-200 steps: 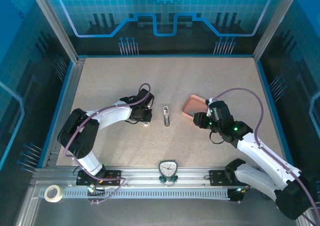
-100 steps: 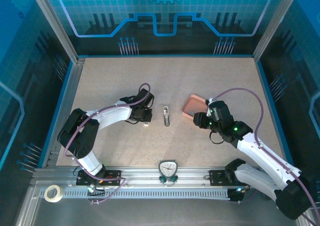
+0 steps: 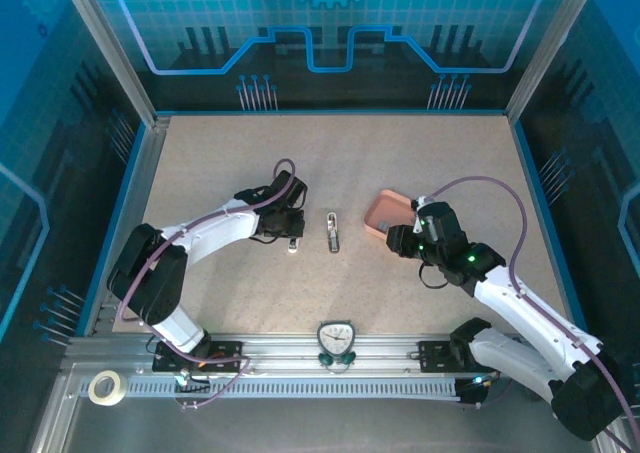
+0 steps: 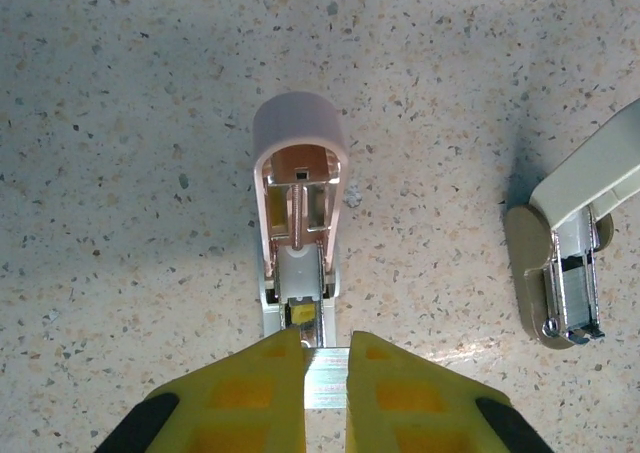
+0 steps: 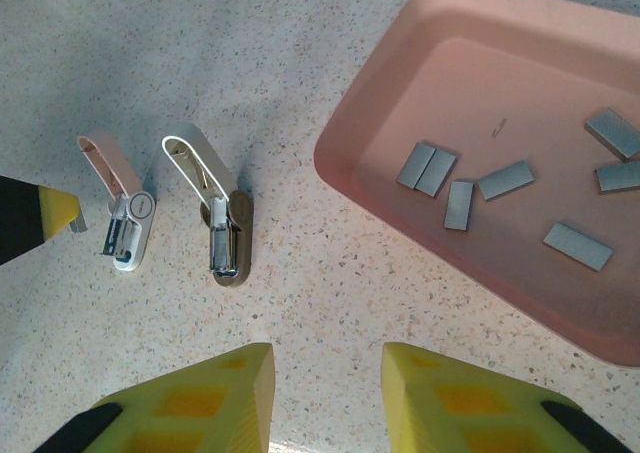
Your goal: Load the staples into the stapler
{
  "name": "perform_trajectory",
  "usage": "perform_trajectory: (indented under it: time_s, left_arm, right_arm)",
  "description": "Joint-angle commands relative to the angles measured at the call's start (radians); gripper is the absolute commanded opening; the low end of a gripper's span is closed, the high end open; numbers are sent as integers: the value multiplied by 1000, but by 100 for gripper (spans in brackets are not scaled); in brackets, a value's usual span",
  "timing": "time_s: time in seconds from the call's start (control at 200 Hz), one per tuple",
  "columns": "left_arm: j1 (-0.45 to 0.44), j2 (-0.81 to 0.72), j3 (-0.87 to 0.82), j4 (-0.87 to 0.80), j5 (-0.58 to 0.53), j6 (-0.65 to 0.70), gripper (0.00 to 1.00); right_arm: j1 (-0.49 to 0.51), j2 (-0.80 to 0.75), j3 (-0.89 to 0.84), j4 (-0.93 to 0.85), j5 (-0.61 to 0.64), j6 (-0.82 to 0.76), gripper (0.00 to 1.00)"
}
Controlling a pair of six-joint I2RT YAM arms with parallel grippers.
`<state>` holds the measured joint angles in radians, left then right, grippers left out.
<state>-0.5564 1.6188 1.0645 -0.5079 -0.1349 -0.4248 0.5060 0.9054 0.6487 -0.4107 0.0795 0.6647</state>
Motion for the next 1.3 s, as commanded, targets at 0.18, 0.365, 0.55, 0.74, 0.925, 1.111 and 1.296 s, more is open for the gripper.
perform_trajectory:
  time_s: [0.18,0.365,0.55,0.74,0.925,1.111,1.296]
  left_arm:
    - [1,23,-15,4,-2,-30,14]
    - [2,44,-26,17,0,-29,14]
    - [0,62,-34,30,1,-29,14]
    - [-2,74,-35,40,-8,-21,14]
    - [-2,85,-38,48,-2,-24,14]
    - [-4,92,-43,49,-11,-21,14]
    - [-15,96,-36,30,-38,-5,14]
  right_arm:
    - [15,-16,21,-11,32,-8,34]
    - [16,-26,19,-15,37,-7,34]
    - [14,-31,17,-25,40,-7,34]
    - [15,-38,15,-28,45,-7,34]
    - [15,-40,16,-33,46,-5,34]
    - [15,-43,15,-34,49,-5,34]
    - [16,-48,14,-36,50,-5,34]
